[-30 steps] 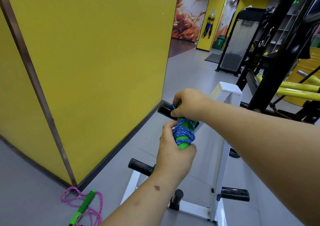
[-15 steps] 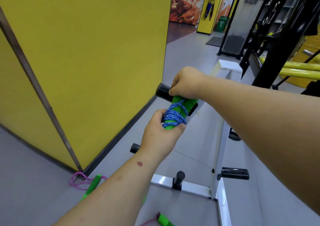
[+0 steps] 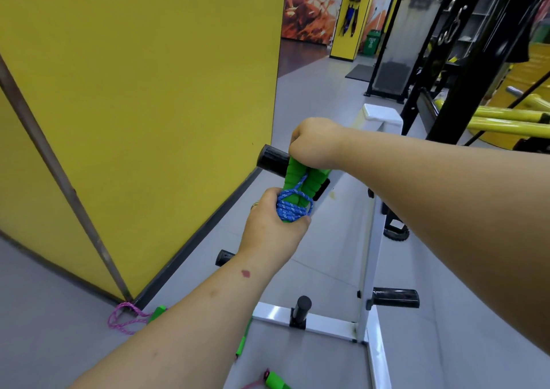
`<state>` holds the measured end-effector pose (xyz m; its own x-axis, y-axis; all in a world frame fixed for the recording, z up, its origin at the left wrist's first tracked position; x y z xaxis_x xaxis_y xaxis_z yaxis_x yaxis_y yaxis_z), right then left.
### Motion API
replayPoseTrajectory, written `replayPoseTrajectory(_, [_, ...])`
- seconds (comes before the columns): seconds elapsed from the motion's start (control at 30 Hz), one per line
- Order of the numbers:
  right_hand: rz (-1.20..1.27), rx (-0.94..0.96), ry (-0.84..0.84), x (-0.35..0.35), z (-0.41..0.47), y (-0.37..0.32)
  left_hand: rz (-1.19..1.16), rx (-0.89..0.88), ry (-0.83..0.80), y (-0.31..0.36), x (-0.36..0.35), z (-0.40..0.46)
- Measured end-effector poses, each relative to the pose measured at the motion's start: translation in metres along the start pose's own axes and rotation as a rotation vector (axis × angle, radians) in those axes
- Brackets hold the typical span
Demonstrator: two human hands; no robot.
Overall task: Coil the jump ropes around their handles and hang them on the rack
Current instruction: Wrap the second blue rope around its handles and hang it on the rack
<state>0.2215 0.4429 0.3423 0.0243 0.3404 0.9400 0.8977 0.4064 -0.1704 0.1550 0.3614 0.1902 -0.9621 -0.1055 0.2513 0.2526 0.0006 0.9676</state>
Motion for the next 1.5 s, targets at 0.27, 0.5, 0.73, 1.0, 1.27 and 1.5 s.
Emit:
replayPoseTrajectory(0.27, [0.039,0.026,-0.062,-0.003,-0.014,0.0,-0.01,0.046,0.029,-0.01,-0.019,0.011])
replayPoseTrajectory(0.5, [0.046,0.048,-0.07,-0.003,-0.018,0.003,-0.211,0.126,0.083,-0.03,-0.019,0.011])
replayPoseTrajectory(0.73, [0.027,0.056,-0.064,-0.003,-0.019,0.003,-0.177,0.144,0.061,-0.047,-0.016,0.008])
replayPoseTrajectory(1.0, [0.004,0.08,-0.083,-0.003,-0.016,0.004,0.087,0.124,0.026,-0.042,-0.015,0.012])
replayPoseTrajectory(1.27, [-0.034,0.076,-0.094,-0.003,-0.019,0.004,0.487,0.184,0.042,-0.033,-0.021,0.014])
replayPoseTrajectory(1.5, [-0.066,0.066,-0.1,-0.004,-0.015,0.005,0.614,0.184,0.006,-0.026,-0.017,0.021])
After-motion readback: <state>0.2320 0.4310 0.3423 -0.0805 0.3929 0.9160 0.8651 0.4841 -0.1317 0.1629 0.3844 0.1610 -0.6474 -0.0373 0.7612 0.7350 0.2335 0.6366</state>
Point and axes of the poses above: each hand's wrist, its own z-axis towards the middle knuckle, its own x-axis out of the back of the hand, y = z × x, the point moved 2 cm from there along z, towards the middle knuckle, and after that the axes turned 15 degrees about -y, right-handed, at the moved point
